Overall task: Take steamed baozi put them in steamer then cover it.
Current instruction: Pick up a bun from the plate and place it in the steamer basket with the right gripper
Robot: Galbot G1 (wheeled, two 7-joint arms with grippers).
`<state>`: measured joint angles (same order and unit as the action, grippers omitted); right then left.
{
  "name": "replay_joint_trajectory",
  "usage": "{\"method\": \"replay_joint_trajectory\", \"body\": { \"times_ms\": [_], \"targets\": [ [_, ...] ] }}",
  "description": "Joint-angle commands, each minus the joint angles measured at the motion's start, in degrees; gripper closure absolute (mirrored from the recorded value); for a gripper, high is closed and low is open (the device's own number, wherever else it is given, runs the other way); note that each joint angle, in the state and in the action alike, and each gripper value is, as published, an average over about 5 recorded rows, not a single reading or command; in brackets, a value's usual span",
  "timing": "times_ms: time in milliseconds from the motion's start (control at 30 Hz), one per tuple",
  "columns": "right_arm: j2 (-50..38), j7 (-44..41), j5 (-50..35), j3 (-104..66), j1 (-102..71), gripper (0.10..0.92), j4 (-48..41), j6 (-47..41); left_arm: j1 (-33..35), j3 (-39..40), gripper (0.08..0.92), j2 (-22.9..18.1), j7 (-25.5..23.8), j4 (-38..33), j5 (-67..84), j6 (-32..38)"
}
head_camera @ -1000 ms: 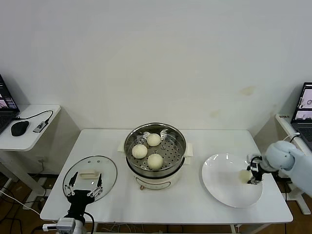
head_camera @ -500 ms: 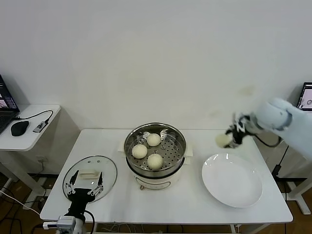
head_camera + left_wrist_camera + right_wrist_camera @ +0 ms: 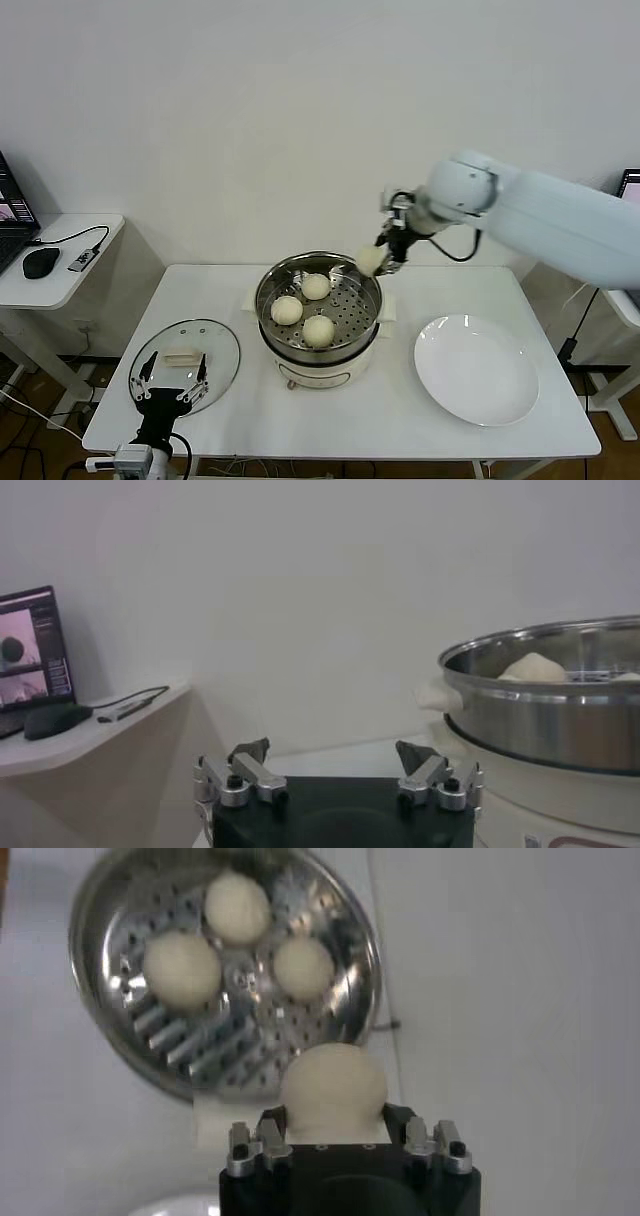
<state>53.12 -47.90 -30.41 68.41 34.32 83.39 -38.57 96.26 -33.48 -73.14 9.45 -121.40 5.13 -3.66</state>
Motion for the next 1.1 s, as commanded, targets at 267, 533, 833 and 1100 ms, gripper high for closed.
{"method": "replay_joint_trajectory", "body": {
  "times_ms": [267, 533, 833, 1100],
  "targets": [
    [13.1, 0.5, 1.5, 4.2, -6.0, 0.423, -7.5, -1.3, 0.3, -0.3, 0.177, -0.4, 0.1, -0.2, 0.1, 0.2],
    [11.9, -0.1, 6.6, 4.6, -7.7, 0.423, -8.7, -0.3, 0.1, 0.0, 0.177, -0.6, 0.1, -0.1, 0.0, 0.2],
    [11.5, 0.0, 8.6, 3.7, -10.0, 0.421, -9.7, 0.2, 0.1, -0.1, 0.177, -0.5, 0.1, 0.1, 0.1, 0.4],
    [8.8, -0.2, 8.6, 0.4, -9.6, 0.254, -6.9, 1.3, -0.1, 0.1, 0.177, -0.6, 0.2, 0.3, 0.0, 0.4]
  ]
}}
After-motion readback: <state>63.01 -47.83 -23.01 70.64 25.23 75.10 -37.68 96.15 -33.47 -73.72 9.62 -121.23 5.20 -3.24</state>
